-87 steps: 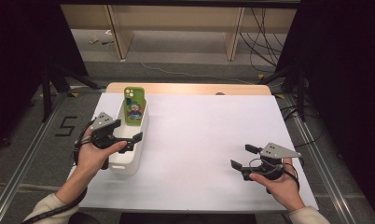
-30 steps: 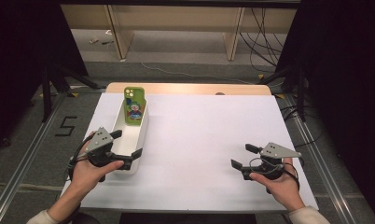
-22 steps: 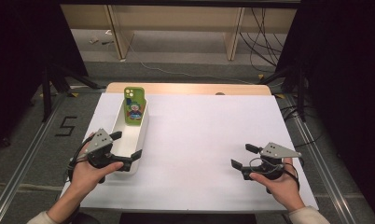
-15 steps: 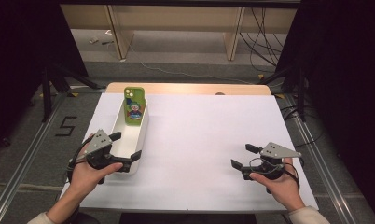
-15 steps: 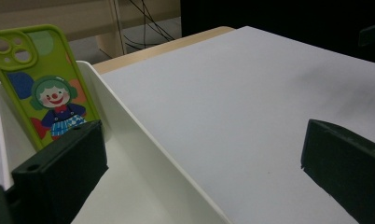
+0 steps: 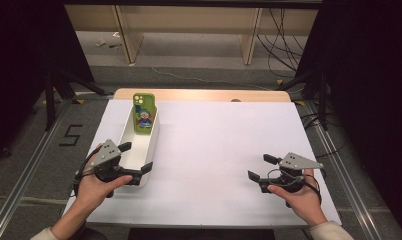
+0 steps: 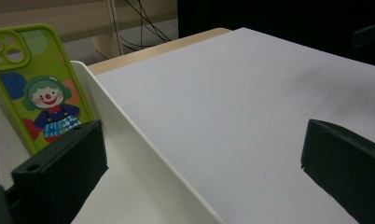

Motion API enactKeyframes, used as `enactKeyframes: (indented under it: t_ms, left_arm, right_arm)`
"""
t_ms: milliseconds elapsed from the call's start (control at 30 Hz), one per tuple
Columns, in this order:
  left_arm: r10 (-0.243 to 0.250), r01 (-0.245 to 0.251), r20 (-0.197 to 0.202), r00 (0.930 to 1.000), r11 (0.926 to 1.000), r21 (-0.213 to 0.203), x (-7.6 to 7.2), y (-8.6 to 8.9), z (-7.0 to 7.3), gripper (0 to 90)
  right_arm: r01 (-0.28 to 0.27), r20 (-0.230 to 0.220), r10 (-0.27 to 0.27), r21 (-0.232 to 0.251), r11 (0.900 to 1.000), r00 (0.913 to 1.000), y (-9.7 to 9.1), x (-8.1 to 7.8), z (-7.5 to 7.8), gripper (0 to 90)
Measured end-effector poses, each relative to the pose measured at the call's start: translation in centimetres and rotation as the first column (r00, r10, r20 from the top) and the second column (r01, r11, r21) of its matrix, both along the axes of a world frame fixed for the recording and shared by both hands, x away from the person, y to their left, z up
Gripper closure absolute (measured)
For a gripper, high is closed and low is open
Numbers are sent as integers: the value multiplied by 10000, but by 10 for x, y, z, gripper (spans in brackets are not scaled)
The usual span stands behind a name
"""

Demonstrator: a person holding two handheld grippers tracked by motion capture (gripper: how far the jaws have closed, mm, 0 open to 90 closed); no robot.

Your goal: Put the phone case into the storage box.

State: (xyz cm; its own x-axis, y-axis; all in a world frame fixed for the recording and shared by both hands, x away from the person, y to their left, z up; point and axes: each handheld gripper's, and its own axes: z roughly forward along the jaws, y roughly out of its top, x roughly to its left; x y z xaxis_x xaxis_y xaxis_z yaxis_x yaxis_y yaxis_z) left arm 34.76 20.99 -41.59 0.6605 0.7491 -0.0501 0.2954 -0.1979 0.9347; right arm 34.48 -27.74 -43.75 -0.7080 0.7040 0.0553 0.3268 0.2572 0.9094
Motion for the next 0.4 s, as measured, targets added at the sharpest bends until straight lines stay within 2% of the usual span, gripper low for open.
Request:
enactKeyframes:
  t_ms: [400]
  left_arm:
    - [-22, 22, -11, 10000, 10000, 37, 0, -2, -1, 0]
  right_arm:
    - [15, -8, -15, 31, 10000, 10000, -1, 0, 0, 163]
